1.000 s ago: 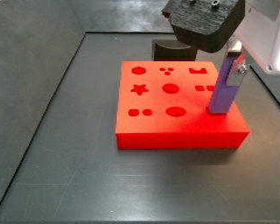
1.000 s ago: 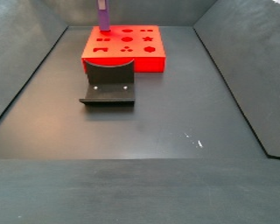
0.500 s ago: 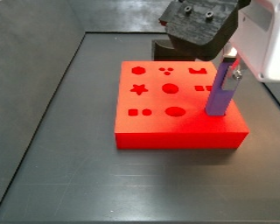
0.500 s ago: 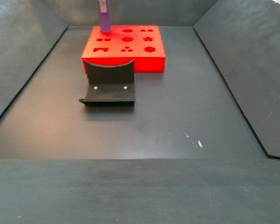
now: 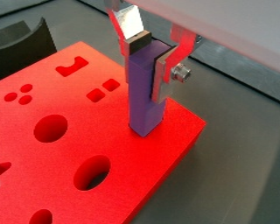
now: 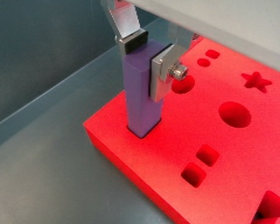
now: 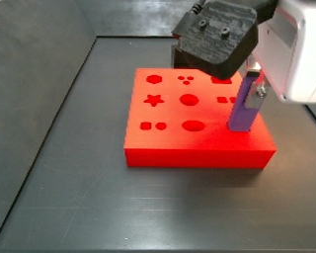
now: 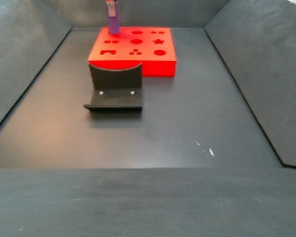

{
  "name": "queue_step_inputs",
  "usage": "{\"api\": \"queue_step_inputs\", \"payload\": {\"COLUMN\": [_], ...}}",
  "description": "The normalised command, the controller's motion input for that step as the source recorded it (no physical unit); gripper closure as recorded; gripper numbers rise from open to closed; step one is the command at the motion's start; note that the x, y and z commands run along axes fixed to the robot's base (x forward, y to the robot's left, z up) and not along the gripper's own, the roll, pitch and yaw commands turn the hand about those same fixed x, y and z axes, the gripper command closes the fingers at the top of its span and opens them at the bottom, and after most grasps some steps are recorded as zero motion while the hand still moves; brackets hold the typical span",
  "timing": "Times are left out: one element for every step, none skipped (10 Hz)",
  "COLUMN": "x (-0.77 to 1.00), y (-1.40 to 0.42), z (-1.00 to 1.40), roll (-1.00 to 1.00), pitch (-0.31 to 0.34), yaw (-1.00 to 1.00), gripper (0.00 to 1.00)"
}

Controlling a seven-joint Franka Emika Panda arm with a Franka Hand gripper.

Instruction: Insert the rectangle object.

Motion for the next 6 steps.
{"api": "queue_step_inputs", "payload": {"x": [0.07, 0.07, 0.07, 0.04, 0.00, 0.00], "y": [-0.03, 0.00, 0.00, 0.00, 0.00, 0.00], "z": [-0.66, -0.55, -0.55, -0.50, -0.22, 0.00], "roll": [0.00, 0.00, 0.00, 0.05, 0.07, 0.00], "pitch": [0.243, 0.313, 0.316, 0.314, 0.153, 0.000], "yaw": [0.00, -0.07, -0.07, -0.09, -0.06, 0.00], "gripper": [1.00, 1.00, 1.00, 1.00, 1.00, 1.00]}}
